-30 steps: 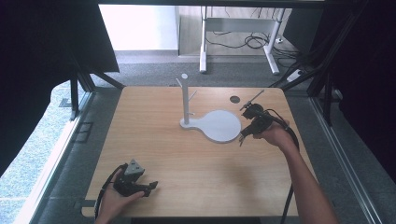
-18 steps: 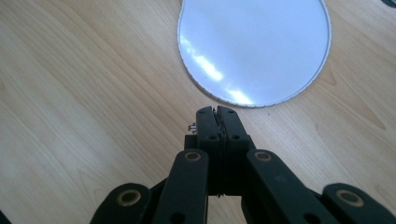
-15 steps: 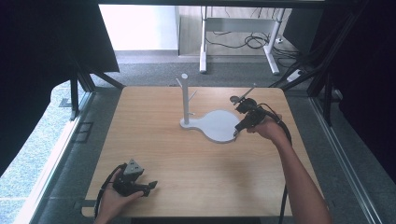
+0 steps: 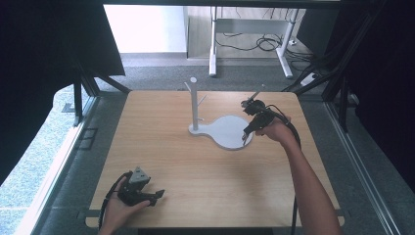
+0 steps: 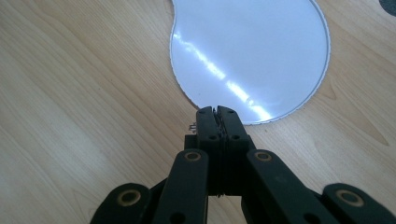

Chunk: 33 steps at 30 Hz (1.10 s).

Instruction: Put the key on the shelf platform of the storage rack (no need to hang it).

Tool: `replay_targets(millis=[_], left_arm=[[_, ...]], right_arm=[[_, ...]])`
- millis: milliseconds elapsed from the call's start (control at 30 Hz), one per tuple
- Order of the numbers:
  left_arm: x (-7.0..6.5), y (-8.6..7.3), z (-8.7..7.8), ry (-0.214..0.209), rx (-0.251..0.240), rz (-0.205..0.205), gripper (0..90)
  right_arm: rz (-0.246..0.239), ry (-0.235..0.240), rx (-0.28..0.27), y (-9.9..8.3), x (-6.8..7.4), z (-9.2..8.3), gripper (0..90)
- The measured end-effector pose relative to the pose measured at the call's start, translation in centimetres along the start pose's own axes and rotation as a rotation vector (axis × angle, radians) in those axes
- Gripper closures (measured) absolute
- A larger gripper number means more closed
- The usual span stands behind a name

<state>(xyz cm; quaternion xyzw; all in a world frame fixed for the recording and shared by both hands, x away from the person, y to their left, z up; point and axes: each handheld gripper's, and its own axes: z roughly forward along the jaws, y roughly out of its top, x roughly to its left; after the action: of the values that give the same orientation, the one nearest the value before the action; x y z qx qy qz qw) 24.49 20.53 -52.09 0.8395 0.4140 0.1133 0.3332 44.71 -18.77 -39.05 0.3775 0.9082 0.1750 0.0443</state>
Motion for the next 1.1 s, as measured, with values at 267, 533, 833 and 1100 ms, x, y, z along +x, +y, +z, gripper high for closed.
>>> replay_targets(millis=[267,533,833,1100], left_arm=[[0.0,0.0,-0.1,0.0,-0.003,-0.003,25.9],[0.0,0.0,-0.1,-0.001,-0.003,-0.002,25.9],[-0.1,0.0,-0.1,-0.002,-0.003,-0.002,25.9],[-0.1,0.1,-0.2,-0.004,-0.009,-0.002,26.0]], right_arm=[[0.011,0.006,-0.001,0.7,-0.2,0.6,89.9],[0.019,0.004,-0.001,1.2,-0.4,0.8,89.9],[0.029,-0.001,0.005,1.9,-0.6,1.1,89.9],[0.03,-0.004,0.004,2.7,-0.7,1.3,89.9]])
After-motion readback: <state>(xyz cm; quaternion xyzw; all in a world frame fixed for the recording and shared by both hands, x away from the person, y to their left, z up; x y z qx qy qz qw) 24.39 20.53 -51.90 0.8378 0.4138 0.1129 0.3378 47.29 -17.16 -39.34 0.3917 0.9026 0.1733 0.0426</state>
